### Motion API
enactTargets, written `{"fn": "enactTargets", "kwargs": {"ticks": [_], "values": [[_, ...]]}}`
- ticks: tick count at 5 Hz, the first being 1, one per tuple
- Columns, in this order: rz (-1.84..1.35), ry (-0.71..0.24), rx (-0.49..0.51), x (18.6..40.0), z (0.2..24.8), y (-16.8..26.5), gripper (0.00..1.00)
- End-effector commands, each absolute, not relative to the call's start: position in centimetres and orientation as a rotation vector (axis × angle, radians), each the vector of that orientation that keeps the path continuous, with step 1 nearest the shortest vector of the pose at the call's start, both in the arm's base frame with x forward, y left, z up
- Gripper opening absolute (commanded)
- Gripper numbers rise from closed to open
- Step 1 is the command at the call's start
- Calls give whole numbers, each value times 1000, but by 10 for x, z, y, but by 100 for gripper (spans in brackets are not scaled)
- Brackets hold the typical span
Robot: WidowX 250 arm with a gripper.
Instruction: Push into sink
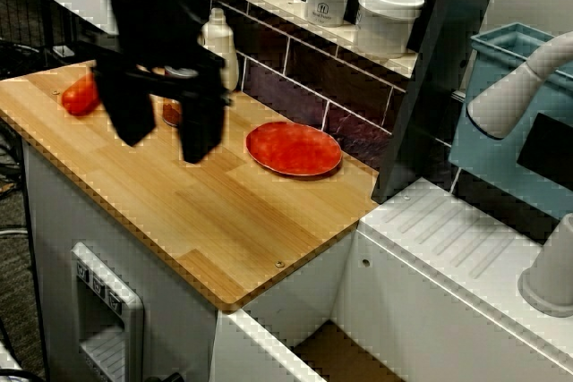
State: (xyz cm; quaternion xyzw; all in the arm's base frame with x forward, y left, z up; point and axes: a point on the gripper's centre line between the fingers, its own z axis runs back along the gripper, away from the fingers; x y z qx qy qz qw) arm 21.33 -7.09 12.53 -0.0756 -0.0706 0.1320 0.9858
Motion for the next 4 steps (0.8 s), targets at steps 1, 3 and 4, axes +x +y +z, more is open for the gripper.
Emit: {"fn": "enactTargets", "kwargs": {"ticks": [1,3,4], "values": [[286,-89,-183,224,92,-42,100],[227,-29,-221,222,81,-3,100],[137,-2,-229,234,75,23,100]]}}
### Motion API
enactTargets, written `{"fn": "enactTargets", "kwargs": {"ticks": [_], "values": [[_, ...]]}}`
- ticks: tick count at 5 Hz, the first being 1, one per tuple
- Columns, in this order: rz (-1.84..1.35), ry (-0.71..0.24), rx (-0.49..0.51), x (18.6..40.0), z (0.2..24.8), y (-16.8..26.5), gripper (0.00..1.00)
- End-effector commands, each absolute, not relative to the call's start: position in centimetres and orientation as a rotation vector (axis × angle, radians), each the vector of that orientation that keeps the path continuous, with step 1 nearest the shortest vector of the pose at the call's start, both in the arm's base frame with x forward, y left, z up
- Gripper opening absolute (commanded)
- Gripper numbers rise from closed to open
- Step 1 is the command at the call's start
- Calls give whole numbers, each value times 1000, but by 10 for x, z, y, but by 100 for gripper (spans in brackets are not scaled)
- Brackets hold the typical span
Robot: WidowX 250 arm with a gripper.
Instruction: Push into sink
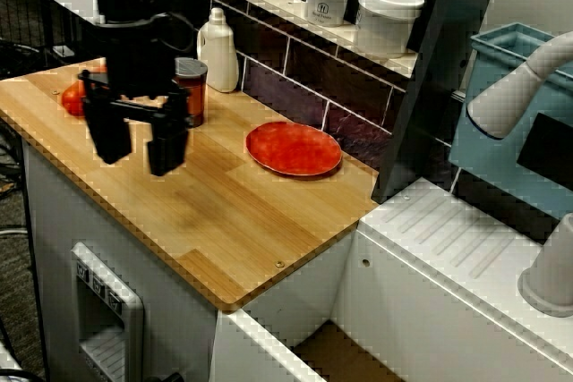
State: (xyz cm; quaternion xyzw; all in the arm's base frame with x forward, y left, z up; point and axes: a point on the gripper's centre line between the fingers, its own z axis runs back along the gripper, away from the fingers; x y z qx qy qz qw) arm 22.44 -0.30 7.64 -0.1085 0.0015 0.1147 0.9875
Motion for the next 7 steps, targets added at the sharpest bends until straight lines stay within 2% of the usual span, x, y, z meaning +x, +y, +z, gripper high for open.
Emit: {"fn": "enactTargets", "kwargs": {"ticks": [1,3,4,5,7], "values": [[96,6,-217,260,74,65,100],[83,7,-235,310,79,153,100],[34,-4,-242,318,82,177,100],[-18,-16,-262,315,84,187,100],[52,-51,-277,324,81,172,100]]}}
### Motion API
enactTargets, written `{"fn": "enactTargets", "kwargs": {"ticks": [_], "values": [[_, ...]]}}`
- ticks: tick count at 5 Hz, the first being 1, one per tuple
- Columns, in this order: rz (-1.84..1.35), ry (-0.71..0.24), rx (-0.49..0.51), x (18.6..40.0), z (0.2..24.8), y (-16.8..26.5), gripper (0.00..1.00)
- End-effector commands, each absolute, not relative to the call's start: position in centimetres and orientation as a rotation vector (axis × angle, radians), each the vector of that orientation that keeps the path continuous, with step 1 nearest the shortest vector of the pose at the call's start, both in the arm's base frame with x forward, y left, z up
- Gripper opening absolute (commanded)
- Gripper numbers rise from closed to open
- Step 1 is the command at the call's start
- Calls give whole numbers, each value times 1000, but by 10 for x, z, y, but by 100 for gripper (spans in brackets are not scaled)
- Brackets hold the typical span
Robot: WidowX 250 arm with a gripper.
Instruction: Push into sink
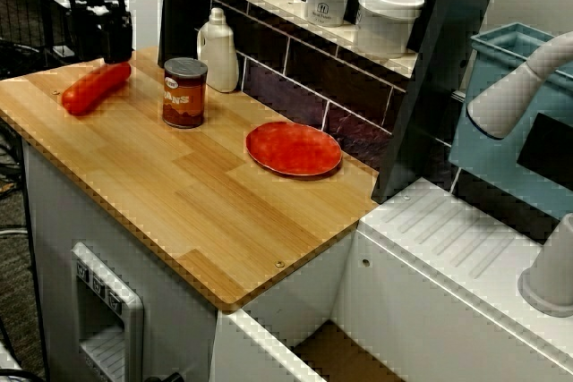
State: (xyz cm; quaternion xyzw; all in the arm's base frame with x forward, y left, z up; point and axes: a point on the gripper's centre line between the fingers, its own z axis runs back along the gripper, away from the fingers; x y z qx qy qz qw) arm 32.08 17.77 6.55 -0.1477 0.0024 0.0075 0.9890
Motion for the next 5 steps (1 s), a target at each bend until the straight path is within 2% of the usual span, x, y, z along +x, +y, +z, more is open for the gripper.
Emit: {"fn": "enactTargets", "kwargs": {"ticks": [1,5], "values": [[114,-65,-268,334,77,165,100],[136,-65,-254,365,79,163,100]]}}
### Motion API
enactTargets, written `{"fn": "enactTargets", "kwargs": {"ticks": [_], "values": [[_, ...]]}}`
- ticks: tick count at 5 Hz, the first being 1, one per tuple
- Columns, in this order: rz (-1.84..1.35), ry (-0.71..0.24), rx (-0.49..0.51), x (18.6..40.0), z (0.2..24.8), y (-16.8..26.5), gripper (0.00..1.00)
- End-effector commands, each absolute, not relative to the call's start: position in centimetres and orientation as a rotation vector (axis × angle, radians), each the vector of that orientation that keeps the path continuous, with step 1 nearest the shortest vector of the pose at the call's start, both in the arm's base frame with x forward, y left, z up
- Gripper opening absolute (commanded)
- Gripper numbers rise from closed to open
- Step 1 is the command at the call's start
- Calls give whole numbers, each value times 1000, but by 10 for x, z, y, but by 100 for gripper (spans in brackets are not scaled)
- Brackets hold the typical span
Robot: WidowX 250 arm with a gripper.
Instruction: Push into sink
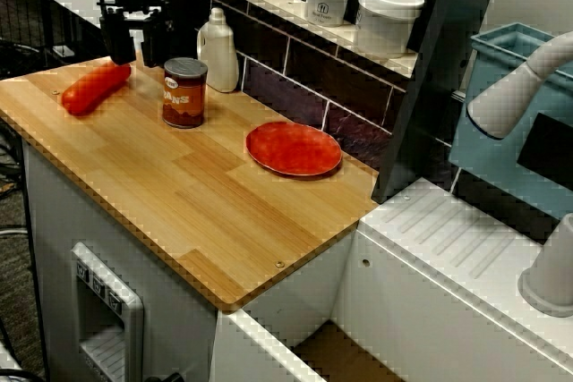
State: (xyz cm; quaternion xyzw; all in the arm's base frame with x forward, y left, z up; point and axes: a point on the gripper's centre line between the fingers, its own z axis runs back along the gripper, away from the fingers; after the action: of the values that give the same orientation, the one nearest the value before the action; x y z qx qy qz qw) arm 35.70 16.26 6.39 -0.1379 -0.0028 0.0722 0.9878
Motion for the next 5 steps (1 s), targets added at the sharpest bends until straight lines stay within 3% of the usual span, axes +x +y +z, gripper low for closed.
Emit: {"fn": "enactTargets", "kwargs": {"ticks": [1,3,4,5], "values": [[137,-70,-299,364,74,151,100],[13,1,-376,317,50,56,100],[-64,58,-431,288,51,10,100],[-76,63,-452,277,57,-3,100]]}}
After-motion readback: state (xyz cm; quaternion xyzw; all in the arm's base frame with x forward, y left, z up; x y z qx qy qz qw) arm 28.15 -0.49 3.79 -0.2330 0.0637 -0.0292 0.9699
